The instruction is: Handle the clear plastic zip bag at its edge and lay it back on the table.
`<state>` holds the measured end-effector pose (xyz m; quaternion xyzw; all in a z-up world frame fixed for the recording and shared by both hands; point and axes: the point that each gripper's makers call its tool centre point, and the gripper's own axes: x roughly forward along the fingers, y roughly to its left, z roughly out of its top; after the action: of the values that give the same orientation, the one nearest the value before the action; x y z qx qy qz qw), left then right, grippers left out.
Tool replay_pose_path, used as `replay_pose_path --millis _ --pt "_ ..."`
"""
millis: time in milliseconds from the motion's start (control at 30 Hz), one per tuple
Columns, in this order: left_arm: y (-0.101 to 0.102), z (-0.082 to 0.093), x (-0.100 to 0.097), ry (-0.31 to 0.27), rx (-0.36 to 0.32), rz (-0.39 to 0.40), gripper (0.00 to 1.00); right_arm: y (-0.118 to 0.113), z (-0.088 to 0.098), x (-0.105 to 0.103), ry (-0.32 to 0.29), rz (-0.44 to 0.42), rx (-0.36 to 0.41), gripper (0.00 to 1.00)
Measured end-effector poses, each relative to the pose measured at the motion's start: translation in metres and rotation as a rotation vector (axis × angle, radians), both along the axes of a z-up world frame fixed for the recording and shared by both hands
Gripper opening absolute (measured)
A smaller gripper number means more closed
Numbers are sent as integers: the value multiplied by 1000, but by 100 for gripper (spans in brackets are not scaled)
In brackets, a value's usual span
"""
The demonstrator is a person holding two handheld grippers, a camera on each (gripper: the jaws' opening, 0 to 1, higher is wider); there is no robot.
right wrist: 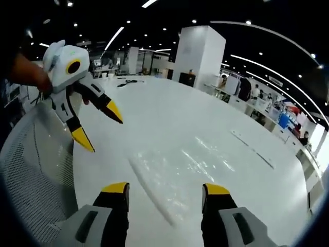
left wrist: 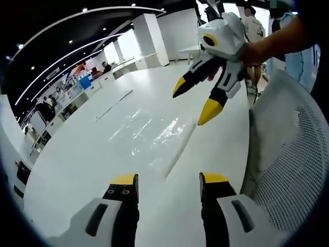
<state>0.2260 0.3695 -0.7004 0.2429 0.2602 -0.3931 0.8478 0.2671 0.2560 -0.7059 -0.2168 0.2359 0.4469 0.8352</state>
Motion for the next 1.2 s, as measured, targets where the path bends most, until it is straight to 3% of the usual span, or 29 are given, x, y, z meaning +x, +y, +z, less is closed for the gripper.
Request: replay_pose_path --millis 400,633,1200 --pt "4 2 3 6 -29 36 55 -6 8 -6 -24 -31 17 71" --pt "4 2 2 12 -43 52 58 -11 2 -9 -2 -64 31 80" --pt "18 -2 -1 31 -103 126 71 -23 9 -15 6 -154 114 95"
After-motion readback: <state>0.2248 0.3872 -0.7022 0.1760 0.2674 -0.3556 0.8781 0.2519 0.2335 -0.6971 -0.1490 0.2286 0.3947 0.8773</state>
